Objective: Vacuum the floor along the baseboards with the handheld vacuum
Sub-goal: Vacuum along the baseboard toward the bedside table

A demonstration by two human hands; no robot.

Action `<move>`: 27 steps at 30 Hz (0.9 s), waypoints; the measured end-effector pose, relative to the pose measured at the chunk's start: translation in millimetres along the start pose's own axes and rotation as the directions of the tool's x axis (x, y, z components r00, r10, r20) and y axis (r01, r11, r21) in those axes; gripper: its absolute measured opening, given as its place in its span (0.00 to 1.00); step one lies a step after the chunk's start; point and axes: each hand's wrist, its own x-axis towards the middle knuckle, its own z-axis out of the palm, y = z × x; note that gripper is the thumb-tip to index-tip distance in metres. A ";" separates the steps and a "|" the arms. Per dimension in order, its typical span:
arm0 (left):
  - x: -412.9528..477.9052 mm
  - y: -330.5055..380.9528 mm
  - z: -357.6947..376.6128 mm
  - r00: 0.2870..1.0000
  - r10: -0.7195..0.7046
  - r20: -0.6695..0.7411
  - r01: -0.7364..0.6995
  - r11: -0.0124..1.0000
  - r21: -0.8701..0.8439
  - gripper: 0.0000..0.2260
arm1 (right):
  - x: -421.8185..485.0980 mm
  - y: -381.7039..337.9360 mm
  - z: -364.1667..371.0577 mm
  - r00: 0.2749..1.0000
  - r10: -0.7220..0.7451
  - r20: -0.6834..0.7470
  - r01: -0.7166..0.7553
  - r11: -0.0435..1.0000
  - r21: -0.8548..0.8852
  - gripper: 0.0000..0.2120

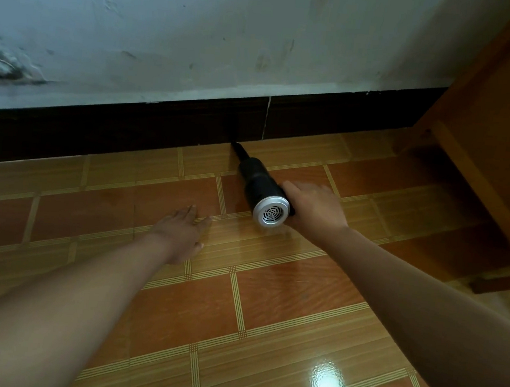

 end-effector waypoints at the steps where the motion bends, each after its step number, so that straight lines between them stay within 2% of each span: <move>1: -0.5 0.2 -0.9 1.000 0.002 0.002 -0.002 1.000 -0.003 0.28 | -0.4 1.0 0.2 1.000 0.010 0.007 -0.010 1.000 0.001 0.14; 11: -0.9 -10.4 9.8 0.999 0.031 -0.043 -0.033 0.999 -0.027 0.27 | 2.6 0.4 1.3 1.000 0.004 0.031 -0.004 1.000 0.026 0.15; 15: -8.4 -20.8 14.4 0.998 -0.015 -0.063 0.013 0.999 -0.037 0.27 | 8.2 -7.2 1.1 0.998 -0.020 0.054 0.018 0.999 0.041 0.15; 20: -15.1 -38.7 21.7 0.996 -0.080 -0.033 0.078 0.996 -0.050 0.27 | 18.3 -20.9 1.0 0.997 -0.049 0.058 0.046 0.998 0.044 0.15; 27: -15.2 -40.7 21.4 0.998 -0.066 -0.008 0.065 0.993 -0.097 0.27 | 26.1 -36.2 2.2 0.994 -0.092 0.062 0.090 0.995 0.031 0.15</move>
